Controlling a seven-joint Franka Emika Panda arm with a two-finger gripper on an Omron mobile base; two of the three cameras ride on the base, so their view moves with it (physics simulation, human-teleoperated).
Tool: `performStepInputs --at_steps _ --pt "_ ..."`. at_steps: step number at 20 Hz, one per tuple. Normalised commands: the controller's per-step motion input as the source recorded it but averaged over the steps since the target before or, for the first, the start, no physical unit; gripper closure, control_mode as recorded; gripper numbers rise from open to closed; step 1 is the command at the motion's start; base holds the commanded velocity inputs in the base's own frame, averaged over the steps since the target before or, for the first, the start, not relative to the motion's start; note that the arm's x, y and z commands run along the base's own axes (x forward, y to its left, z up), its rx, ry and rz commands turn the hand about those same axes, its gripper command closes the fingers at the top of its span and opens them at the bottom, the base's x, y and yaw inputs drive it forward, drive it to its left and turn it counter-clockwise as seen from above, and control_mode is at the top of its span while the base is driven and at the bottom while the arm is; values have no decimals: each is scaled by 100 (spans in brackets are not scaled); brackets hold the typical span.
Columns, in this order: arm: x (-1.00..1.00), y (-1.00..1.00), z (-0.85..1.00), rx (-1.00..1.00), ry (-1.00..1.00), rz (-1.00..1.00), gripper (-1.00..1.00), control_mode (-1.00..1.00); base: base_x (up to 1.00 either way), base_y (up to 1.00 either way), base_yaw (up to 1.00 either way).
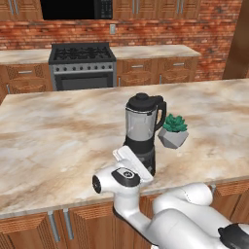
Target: Open the blender lid, put the orange in the blender, close the lid, and start the blender.
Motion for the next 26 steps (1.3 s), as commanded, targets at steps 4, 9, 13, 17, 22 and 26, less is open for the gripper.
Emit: performStepInputs --at_steps 4,9,13,17,22,26 --pt "14 -58 -48 11 -12 9 -100 -100 0 0 0" --pt "20 -55 -50 12 -13 11 -100 -100 0 0 0" --pt "2 -31 -18 10 -15 9 -100 -100 0 0 0" --pt "-59 0 45 0 -10 0 -100 -100 0 0 0" --pt "-57 2 80 0 -8 0 -100 -100 0 0 0" --pt "-52 9 73 -2 -6 0 -100 -100 0 0 0"
